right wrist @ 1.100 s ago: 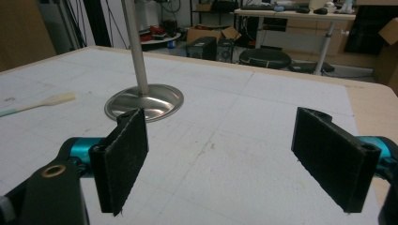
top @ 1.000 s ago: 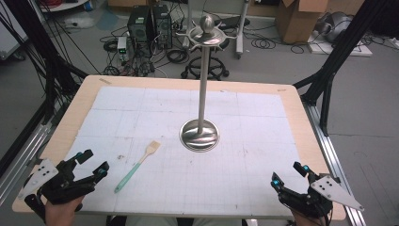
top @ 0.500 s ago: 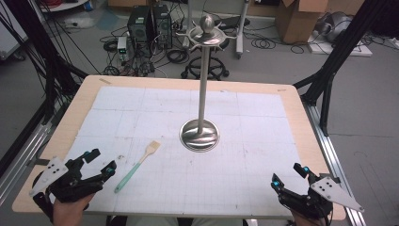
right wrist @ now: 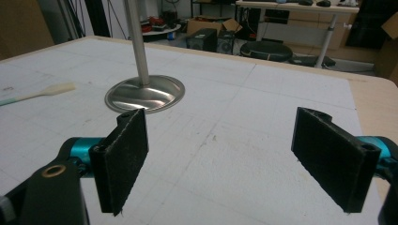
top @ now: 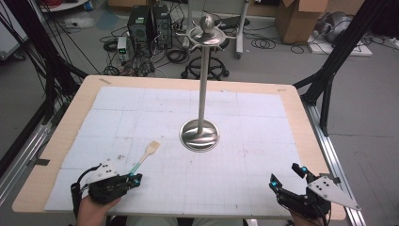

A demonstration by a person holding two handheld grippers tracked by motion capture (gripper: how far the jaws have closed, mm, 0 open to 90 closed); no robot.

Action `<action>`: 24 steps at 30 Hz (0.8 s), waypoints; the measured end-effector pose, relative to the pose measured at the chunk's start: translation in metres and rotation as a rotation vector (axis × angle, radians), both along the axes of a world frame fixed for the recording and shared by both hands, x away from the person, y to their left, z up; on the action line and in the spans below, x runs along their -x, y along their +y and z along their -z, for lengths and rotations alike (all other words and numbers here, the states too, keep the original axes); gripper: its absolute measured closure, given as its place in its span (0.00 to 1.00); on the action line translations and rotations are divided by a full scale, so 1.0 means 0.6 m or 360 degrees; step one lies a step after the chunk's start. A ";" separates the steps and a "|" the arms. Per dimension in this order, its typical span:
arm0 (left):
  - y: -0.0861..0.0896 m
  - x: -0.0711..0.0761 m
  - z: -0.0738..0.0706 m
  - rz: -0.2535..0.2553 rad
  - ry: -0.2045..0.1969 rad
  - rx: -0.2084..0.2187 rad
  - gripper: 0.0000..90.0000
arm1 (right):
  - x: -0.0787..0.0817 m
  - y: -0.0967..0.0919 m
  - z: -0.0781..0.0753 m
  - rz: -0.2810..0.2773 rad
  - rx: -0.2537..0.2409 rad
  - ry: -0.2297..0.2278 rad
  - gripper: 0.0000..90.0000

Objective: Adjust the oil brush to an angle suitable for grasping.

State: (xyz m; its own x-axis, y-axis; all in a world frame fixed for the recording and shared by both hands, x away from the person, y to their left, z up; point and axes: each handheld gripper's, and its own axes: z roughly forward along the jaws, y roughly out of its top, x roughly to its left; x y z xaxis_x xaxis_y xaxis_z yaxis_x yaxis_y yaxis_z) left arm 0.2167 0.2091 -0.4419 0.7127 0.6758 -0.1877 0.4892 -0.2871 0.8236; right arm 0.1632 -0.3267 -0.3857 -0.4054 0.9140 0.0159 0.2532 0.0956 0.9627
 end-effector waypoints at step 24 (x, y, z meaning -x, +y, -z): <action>0.110 -0.022 0.007 -0.0473 0.0221 -0.0076 0.99 | -0.001 -0.002 0.000 0.0017 -0.0017 0.0000 0.20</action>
State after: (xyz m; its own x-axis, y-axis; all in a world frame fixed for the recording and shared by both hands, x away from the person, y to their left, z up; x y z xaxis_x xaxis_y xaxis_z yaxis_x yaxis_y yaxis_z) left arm 0.2300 0.2752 -0.4459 0.4528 0.8608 -0.2324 0.6640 -0.1516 0.7322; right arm 0.1639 -0.3278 -0.3856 -0.3956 0.9180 0.0258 0.2538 0.0823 0.9637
